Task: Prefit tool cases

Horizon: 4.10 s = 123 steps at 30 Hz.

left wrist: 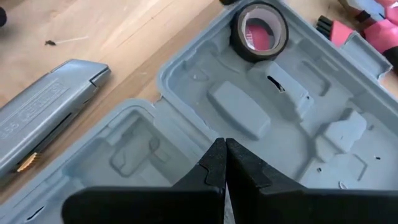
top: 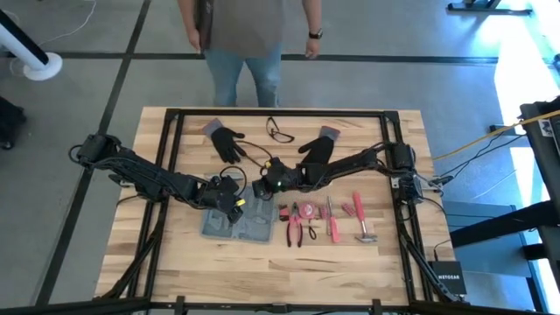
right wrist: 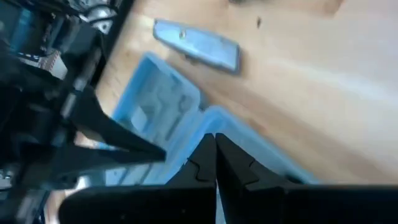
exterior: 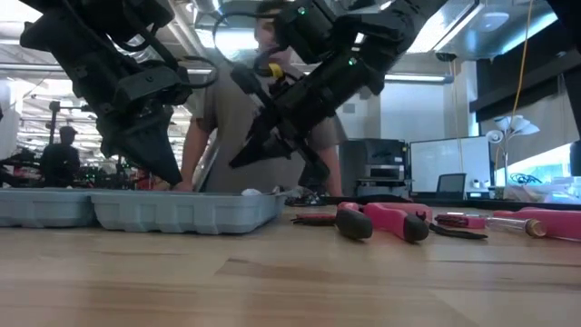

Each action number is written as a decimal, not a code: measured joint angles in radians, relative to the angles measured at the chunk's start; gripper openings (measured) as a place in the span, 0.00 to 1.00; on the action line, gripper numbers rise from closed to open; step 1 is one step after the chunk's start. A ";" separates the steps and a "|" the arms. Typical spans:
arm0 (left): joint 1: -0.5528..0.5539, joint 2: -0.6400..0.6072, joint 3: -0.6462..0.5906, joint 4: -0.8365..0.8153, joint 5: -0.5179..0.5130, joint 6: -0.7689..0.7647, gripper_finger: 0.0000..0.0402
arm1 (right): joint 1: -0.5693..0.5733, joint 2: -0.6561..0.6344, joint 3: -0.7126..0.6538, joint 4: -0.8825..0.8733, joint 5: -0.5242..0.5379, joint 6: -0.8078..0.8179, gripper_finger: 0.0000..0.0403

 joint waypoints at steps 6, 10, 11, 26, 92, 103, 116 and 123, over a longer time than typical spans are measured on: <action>0.000 0.000 0.000 -0.005 0.000 0.000 0.00 | -0.005 -0.040 0.000 -0.152 -0.029 -0.048 0.00; 0.000 0.000 0.000 -0.005 -0.001 0.005 0.00 | 0.026 -0.028 -0.001 -0.184 -0.067 -0.049 0.00; 0.000 0.000 0.000 -0.005 -0.001 0.009 0.00 | 0.038 -0.028 -0.001 -0.192 -0.064 -0.048 0.00; 0.000 0.000 0.000 -0.004 -0.002 0.020 0.00 | 0.062 -0.028 0.000 -0.310 0.029 -0.044 0.00; 0.100 -0.358 -0.004 -0.342 0.174 0.459 0.00 | 0.297 -0.033 0.005 -0.717 -0.071 0.433 0.51; 0.082 -0.366 -0.003 -0.336 0.176 0.314 0.00 | 0.298 -0.010 0.004 -0.723 -0.058 0.395 0.07; -0.026 -0.459 0.039 -0.351 0.154 0.333 0.00 | 0.303 -0.104 -0.007 -0.706 -0.014 0.263 0.07; -0.100 -0.363 0.039 -0.425 0.138 0.484 0.00 | 0.301 -0.154 -0.005 -0.671 -0.002 0.204 0.07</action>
